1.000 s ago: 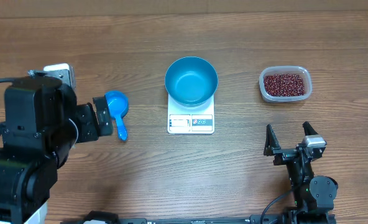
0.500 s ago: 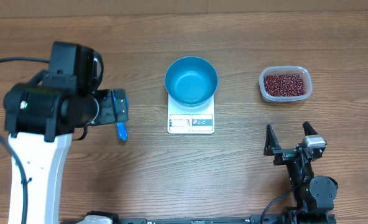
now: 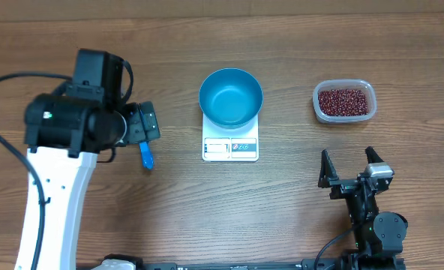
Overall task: Scoop item into bowl and weigh 150g on scale
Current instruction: 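Lower the left gripper and close it on the blue scoop handle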
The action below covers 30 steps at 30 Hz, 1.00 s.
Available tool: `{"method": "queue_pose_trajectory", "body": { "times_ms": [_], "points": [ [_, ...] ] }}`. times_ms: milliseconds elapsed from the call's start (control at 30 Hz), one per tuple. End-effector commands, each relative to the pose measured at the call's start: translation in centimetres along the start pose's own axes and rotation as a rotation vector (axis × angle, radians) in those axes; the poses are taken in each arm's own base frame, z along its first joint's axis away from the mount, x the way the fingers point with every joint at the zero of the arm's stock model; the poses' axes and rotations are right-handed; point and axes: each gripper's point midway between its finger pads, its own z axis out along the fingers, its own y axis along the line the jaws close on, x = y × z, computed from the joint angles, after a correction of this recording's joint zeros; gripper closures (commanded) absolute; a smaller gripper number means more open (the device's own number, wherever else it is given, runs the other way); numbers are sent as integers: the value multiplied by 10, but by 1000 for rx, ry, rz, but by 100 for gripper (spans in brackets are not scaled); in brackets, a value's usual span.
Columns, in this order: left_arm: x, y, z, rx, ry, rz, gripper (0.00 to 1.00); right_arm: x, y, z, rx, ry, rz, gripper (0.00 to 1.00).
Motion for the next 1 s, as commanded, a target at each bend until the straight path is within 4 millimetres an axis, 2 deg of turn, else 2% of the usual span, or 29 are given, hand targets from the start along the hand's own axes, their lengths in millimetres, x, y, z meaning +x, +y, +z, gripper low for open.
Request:
{"method": "queue_pose_trajectory", "body": {
  "times_ms": [0,100,233,333,733,967],
  "points": [
    [11,8,28,-40,35,-68,0,2,0,0,2,-1,4,0],
    [17,11,58,-51,54,-92,0,2,0,0,2,-1,4,0],
    [24,18,86,-49,76,-106,1,2,0,0,2,-1,4,0],
    [36,30,117,-65,100,-125,0,2,0,0,2,-1,4,0],
    [46,34,170,-62,92,-143,0,2,0,0,2,-1,4,0],
    [47,26,207,-30,133,-164,0,2,0,0,2,-1,4,0]
  ]
}}
